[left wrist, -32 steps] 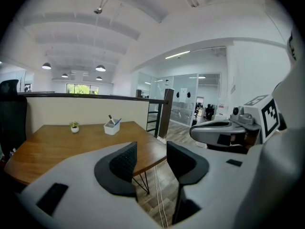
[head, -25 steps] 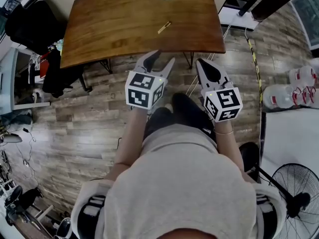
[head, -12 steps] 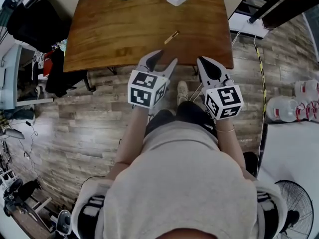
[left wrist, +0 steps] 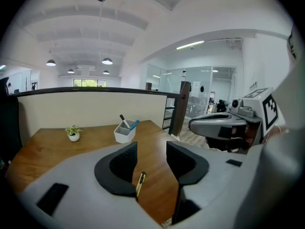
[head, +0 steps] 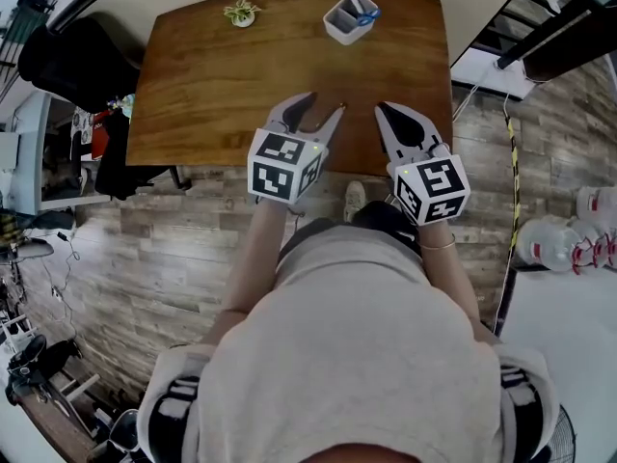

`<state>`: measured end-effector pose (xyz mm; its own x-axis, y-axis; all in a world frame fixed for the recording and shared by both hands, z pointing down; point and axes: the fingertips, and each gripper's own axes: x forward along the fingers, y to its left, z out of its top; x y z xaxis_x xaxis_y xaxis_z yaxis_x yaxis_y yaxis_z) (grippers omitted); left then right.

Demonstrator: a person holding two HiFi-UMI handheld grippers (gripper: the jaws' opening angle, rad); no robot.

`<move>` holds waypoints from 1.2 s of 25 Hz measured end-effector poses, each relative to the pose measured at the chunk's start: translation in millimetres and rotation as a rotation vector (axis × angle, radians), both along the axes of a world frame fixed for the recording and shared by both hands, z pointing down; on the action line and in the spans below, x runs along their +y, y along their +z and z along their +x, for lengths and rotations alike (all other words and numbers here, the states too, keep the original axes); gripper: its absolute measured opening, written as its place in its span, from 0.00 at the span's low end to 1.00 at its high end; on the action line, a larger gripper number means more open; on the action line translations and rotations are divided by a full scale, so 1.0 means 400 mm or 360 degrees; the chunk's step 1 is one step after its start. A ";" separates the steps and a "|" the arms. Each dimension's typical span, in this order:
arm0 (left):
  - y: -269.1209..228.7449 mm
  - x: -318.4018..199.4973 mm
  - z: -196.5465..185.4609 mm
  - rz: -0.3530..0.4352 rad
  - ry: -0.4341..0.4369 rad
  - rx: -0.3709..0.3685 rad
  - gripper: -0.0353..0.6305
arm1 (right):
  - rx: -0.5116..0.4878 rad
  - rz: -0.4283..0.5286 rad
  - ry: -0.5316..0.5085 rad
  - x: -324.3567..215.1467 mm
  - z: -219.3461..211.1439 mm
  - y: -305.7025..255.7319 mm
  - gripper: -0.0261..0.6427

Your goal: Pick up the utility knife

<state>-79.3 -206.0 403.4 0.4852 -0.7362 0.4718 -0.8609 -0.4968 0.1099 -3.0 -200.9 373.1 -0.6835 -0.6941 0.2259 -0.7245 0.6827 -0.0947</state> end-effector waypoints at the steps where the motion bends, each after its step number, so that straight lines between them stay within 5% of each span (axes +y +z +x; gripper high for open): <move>1: -0.002 -0.018 0.004 0.0004 -0.0008 -0.0002 0.34 | -0.0001 0.0003 -0.0017 -0.018 0.001 -0.002 0.06; 12: 0.031 -0.119 0.025 -0.0054 -0.0074 -0.0020 0.34 | 0.0005 -0.0072 -0.0149 -0.125 0.006 0.045 0.06; 30: 0.086 -0.158 0.033 -0.0169 0.0067 -0.0057 0.34 | -0.0040 -0.0137 0.0024 -0.153 0.044 0.071 0.06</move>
<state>-66.2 -269.3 438.0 0.4960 -0.6604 0.5638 -0.8438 -0.5198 0.1335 14.4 -262.1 401.4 -0.6791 -0.6833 0.2682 -0.7315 0.6600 -0.1709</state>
